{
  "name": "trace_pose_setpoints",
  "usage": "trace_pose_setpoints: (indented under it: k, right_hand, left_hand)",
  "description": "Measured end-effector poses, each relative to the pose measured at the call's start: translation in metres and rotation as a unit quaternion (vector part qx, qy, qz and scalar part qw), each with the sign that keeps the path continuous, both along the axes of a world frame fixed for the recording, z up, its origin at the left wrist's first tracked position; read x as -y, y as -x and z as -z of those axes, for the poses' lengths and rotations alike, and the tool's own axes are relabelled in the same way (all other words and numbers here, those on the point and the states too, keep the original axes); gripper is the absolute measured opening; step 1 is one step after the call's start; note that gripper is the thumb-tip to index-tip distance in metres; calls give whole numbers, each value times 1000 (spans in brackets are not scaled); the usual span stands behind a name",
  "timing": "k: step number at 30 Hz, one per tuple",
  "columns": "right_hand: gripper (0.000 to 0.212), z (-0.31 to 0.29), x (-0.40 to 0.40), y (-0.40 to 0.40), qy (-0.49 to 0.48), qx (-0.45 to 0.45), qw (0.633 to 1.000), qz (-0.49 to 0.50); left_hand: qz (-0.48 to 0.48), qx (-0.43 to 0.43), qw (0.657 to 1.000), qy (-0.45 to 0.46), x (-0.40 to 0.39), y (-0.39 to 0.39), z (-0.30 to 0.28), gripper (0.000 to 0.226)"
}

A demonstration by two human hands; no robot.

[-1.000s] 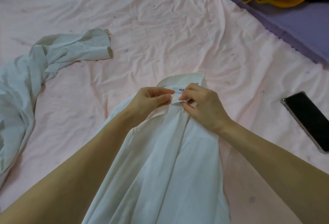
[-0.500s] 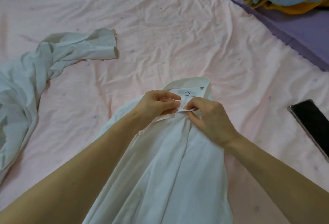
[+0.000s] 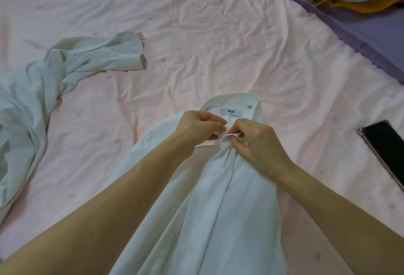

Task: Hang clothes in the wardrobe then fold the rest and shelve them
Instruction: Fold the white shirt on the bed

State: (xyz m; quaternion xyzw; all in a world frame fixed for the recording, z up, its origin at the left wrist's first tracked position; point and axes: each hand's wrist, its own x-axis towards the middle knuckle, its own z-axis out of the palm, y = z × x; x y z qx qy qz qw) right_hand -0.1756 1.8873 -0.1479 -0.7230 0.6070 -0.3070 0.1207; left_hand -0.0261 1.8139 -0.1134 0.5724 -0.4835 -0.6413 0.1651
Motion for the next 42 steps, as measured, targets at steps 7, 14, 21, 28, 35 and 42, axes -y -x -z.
trace_pose_setpoints:
  k: [7, 14, 21, 28, 35, 42]
  right_hand:
    - [8, 0, -4, -1, -15, 6, 1000, 15]
    - [9, 2, -7, -1, -3, 1, 1000, 15]
    - [10, 3, 1, -3, -39, 35, 999, -5]
    - [5, -1, 4, 1, -79, 98, 992, 33]
    - [3, -3, 19, 6, -184, 110, 976, 29]
    - [8, -8, 31, 12, -230, 100, 968, -8]
  left_hand:
    - [-4, 15, 1000, -2, -3, 0, 3, 5]
    - [16, 44, 999, 16, -3, 4, 0, 7]
    - [86, 109, 985, 105, 0, 2, 3, 8]
    - [175, 103, 960, 194, -3, -5, 3, 4]
    - [126, 83, 962, 229, -12, -10, 18, 11]
    - [96, 45, 983, 148, -2, -11, 18, 10]
